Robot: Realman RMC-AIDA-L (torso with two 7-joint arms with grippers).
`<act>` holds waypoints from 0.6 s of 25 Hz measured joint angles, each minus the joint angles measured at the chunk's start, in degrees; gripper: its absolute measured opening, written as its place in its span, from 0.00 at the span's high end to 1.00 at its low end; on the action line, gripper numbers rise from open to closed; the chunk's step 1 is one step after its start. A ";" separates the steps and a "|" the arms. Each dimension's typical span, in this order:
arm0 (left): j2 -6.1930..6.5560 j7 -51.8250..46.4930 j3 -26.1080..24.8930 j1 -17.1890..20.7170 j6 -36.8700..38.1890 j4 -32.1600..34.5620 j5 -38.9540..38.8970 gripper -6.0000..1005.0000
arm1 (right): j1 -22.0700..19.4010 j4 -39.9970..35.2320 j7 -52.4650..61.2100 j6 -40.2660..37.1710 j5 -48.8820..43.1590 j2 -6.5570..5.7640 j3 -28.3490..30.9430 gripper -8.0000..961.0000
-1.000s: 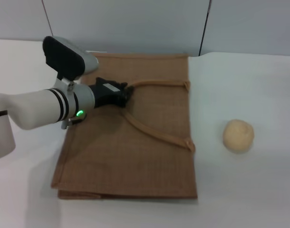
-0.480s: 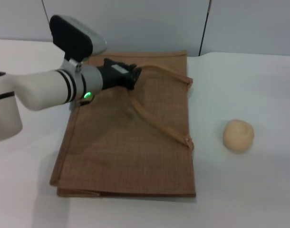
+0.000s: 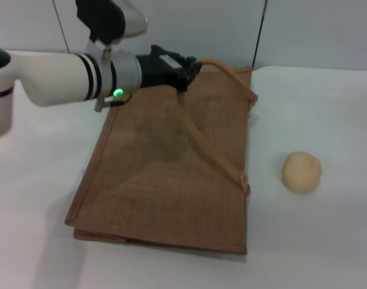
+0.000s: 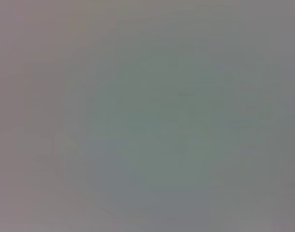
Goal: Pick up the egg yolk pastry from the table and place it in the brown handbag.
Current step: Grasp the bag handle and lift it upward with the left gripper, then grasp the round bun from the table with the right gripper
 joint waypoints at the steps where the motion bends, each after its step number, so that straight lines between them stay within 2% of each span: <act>1: -0.02 -3.04 0.14 1.13 -0.07 2.99 2.81 0.88 | 0.14 0.03 0.74 0.01 0.00 0.04 -0.85 0.07; 2: -0.10 -7.29 0.18 2.63 -0.46 7.24 7.00 0.88 | 0.27 0.06 2.29 0.01 -0.01 0.05 -2.21 0.07; 3: -0.22 -15.26 0.19 4.95 -1.90 14.94 14.65 0.88 | 0.33 0.05 4.23 0.01 -0.01 0.03 -3.75 0.07; 4: -0.22 -15.26 0.19 4.95 -1.90 14.94 14.65 0.88 | 0.35 0.00 6.87 0.01 -0.02 0.00 -5.63 0.07; 10: -0.01 -32.37 -0.54 8.35 -9.63 30.12 29.51 0.88 | -0.09 -1.64 22.39 -0.48 -2.02 -0.54 -21.69 0.07; 15: -0.05 -40.78 -2.24 8.89 -16.99 41.63 37.04 0.88 | -1.92 -6.54 33.09 -2.15 -10.37 -0.19 -28.78 0.07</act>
